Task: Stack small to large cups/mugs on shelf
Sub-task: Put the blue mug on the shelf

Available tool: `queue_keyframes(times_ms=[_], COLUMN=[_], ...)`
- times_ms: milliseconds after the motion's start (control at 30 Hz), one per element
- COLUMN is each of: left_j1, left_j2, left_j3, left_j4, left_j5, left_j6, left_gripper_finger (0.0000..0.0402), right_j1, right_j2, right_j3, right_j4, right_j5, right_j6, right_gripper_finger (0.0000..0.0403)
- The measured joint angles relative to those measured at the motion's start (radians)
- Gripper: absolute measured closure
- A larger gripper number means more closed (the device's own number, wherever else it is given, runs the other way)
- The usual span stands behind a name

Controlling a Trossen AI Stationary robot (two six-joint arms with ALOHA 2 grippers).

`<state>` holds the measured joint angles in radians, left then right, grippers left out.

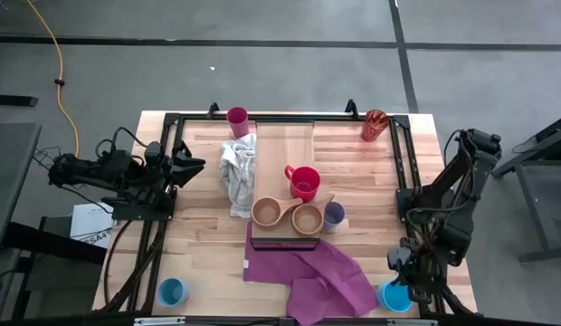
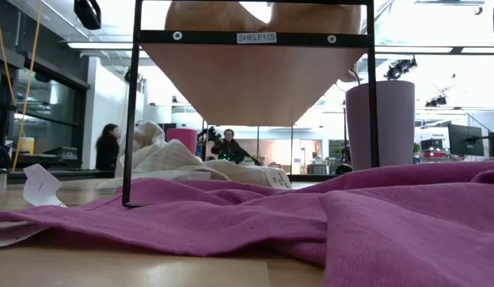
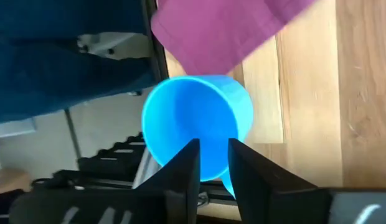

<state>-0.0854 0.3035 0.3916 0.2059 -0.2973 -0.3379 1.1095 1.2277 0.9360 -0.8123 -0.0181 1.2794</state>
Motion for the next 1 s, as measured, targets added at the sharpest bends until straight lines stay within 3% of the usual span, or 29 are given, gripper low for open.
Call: queue_keyframes(times_ms=[367,1000], left_j1=[0.0,0.0], left_j2=[0.0,0.0], left_j3=[0.0,0.0], left_j4=[-0.007,-0.008], left_j5=[0.013,0.027], left_j6=[0.0,0.0], left_gripper_finger=[0.0324,0.0324], right_j1=[0.007,0.007], right_j2=[0.092,0.108], right_j3=[0.0,0.0], right_j4=[0.016,-0.007], right_j5=[-0.001,0.028], right_j6=[0.027,0.056], right_gripper_finger=[0.0331,0.0331])
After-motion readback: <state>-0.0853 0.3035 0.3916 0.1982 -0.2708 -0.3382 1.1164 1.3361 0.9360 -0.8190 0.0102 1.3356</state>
